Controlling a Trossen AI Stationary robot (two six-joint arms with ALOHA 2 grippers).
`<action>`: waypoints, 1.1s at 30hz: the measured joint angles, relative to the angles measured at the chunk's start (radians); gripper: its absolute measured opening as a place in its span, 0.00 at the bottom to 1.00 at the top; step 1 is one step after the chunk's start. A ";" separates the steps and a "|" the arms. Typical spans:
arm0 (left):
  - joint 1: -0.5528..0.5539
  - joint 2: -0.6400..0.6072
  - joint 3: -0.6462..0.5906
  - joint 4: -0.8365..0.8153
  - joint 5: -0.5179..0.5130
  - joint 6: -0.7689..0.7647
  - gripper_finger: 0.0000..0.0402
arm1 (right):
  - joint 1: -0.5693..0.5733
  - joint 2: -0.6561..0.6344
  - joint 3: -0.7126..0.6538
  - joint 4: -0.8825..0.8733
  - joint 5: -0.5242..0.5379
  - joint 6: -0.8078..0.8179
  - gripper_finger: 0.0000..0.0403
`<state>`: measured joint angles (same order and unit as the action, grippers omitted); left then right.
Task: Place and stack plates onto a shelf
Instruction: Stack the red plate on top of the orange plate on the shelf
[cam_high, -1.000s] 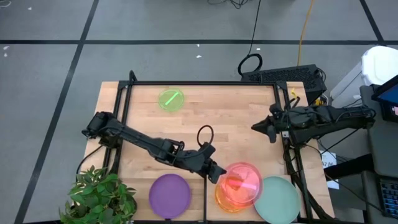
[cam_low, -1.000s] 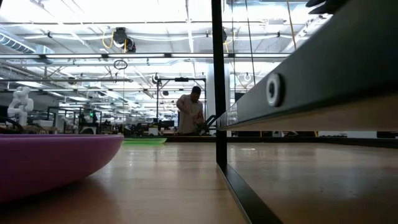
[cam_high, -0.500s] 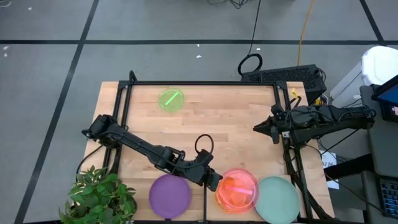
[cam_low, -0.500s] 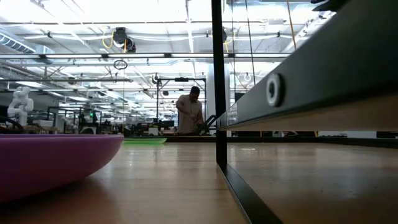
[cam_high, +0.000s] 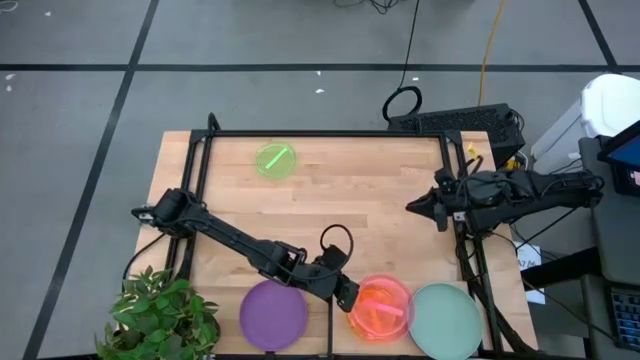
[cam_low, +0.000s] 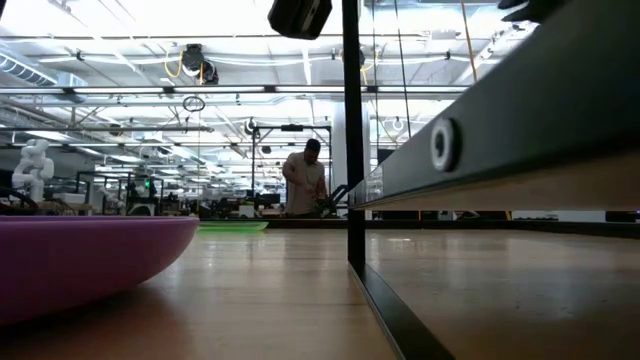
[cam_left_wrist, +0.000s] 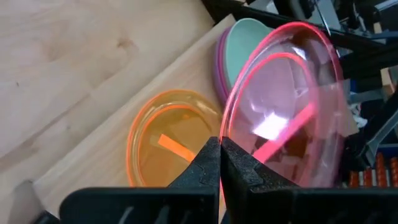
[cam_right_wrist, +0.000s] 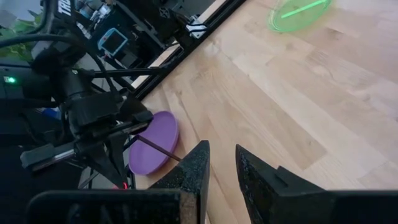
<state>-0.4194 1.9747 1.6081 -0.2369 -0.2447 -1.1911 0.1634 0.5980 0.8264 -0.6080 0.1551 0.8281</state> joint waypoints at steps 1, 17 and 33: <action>0.000 0.000 0.000 -0.001 0.000 0.006 0.01 | 0.000 -0.001 -0.005 0.004 0.000 0.011 0.15; 0.068 -0.026 0.000 -0.081 0.120 0.160 0.01 | 0.000 -0.015 -0.037 0.015 0.000 0.069 0.15; 0.075 -0.011 0.000 0.259 0.178 0.540 0.01 | 0.000 -0.032 -0.037 0.015 0.000 0.069 0.15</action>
<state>-0.3443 1.9636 1.6081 0.0223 -0.0671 -0.6512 0.1634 0.5663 0.7895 -0.5933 0.1551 0.8967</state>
